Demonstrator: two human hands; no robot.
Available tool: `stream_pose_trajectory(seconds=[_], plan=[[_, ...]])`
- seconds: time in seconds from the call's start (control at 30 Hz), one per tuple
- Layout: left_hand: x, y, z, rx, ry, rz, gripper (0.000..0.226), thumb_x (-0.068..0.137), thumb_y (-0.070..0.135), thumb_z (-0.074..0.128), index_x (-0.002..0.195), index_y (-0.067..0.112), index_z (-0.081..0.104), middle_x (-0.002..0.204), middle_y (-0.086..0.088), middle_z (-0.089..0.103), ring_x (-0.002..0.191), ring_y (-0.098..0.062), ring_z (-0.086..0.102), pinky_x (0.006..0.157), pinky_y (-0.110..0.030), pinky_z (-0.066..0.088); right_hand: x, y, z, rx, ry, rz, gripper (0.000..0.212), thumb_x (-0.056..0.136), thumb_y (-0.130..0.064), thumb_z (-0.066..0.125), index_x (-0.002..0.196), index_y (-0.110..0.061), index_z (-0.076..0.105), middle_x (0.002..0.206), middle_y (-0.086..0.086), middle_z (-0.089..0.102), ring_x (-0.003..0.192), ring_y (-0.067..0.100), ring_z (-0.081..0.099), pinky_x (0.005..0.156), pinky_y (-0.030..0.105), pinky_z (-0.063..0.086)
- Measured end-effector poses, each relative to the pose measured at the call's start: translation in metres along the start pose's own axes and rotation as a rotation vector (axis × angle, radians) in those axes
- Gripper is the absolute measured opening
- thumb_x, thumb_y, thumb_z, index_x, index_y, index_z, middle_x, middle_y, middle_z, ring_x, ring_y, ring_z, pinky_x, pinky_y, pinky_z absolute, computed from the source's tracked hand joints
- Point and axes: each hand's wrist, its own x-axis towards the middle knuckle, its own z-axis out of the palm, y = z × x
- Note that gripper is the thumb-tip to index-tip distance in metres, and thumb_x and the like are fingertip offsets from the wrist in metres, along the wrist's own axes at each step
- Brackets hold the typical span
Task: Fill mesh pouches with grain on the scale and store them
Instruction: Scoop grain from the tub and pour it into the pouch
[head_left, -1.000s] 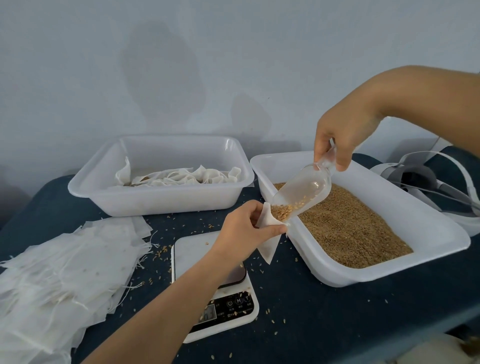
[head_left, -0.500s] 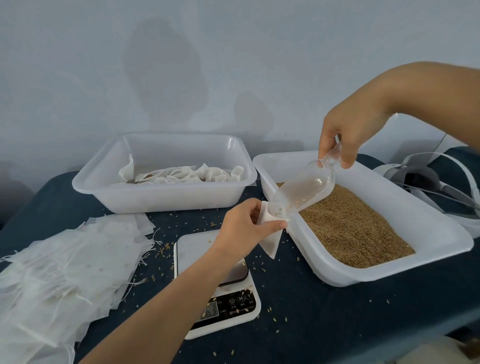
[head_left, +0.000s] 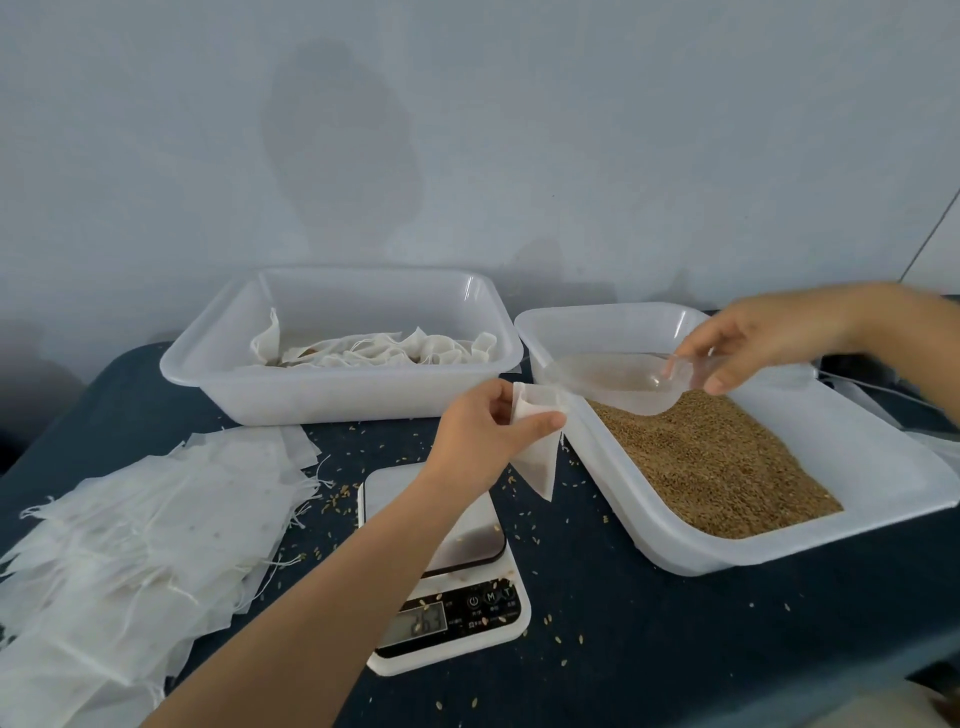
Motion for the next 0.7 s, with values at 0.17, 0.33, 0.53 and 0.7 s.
stream_pose_trajectory(seconds=[0.17,0.33,0.53,0.7], plan=[[0.005,0.007,-0.006,-0.003,0.020,-0.004,0.023,0.071,0.036,0.079,0.080,0.026,0.060,0.073,0.011,0.068,0.060,0.004,0.060,0.051,-0.012,0.042,0.005,0.063,0.041,0.289,0.223,0.102,0.048,0.080,-0.030,0.071,0.126,-0.033,0.056,0.122,-0.018,0.060,0.111,-0.001,0.056,0.098,0.024,0.040],[0.008,0.013,-0.012,0.009,0.046,0.038,0.021,0.072,0.031,0.079,0.077,0.023,0.060,0.066,0.014,0.067,0.058,0.006,0.058,0.050,-0.009,0.042,0.021,0.108,0.082,0.477,0.349,0.243,0.032,0.084,-0.019,0.068,0.115,-0.020,0.059,0.121,0.000,0.060,0.110,0.018,0.057,0.104,0.042,0.040],[0.009,0.022,-0.019,-0.032,0.056,0.030,0.030,0.066,0.042,0.079,0.081,0.021,0.063,0.077,0.009,0.071,0.072,-0.004,0.066,0.063,-0.015,0.050,0.039,0.130,0.109,0.348,0.270,0.410,0.018,0.081,-0.020,0.071,0.097,-0.022,0.063,0.109,0.002,0.061,0.102,0.019,0.055,0.096,0.040,0.041],[0.006,0.035,-0.023,-0.265,0.054,-0.050,0.028,0.072,0.038,0.075,0.072,0.013,0.061,0.083,-0.006,0.066,0.081,-0.018,0.063,0.092,-0.046,0.051,0.041,0.115,0.103,0.025,0.184,0.474,0.021,0.079,-0.025,0.071,0.097,-0.022,0.062,0.110,0.003,0.063,0.094,0.016,0.057,0.087,0.035,0.047]])
